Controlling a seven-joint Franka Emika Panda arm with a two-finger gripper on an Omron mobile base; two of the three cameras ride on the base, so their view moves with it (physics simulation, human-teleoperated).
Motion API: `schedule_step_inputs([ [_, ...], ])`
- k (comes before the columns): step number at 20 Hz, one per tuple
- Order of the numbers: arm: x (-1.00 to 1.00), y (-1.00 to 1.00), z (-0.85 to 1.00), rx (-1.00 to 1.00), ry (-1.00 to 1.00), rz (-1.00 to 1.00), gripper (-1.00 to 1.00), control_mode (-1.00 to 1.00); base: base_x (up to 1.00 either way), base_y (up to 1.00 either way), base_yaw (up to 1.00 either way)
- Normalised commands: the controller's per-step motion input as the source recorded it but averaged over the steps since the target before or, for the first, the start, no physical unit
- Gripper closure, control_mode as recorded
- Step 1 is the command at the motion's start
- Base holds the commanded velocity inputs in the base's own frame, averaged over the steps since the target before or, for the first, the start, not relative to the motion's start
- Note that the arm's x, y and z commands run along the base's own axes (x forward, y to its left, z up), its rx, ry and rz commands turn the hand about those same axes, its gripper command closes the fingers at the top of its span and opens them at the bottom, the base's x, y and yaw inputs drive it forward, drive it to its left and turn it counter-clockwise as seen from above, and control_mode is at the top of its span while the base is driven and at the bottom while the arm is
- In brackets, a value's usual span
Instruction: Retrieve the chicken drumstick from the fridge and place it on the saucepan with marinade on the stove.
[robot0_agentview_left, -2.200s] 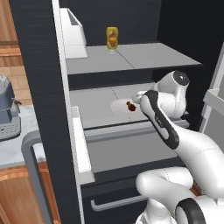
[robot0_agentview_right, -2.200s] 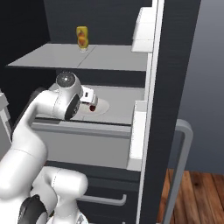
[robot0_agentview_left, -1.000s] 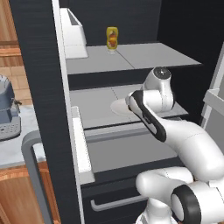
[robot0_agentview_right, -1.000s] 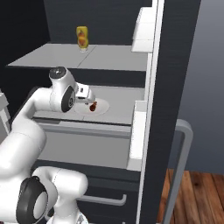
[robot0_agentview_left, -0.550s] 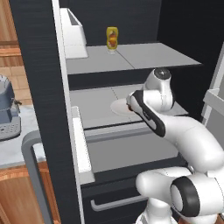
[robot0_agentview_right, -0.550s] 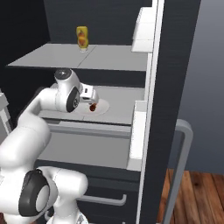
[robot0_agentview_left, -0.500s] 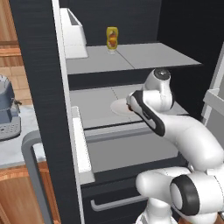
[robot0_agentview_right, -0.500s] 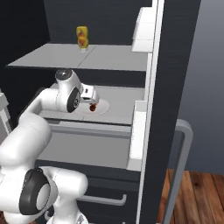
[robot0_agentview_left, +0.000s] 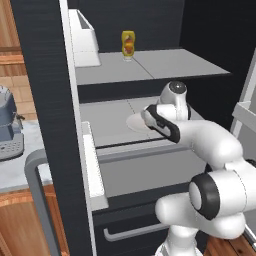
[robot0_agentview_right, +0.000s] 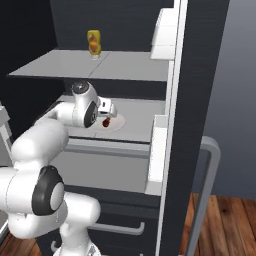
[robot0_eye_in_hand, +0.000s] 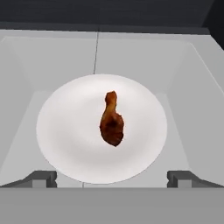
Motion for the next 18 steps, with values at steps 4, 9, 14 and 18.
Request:
schedule_step_inputs([
  [4, 0.53, 0.00, -0.26, 0.00, 0.00, 0.00, -1.00, -1.00, 0.00, 0.00, 0.00],
  [9, 0.51, 0.00, -0.30, 0.00, 0.01, 0.00, -1.00, -1.00, 0.00, 0.00, 0.00],
  [14, 0.39, 0.00, -0.29, 0.00, 0.02, 0.00, -1.00, -1.00, 0.00, 0.00, 0.00],
  [18, 0.20, 0.00, -0.29, 0.00, 0.03, 0.00, -1.00, -1.00, 0.00, 0.00, 0.00],
])
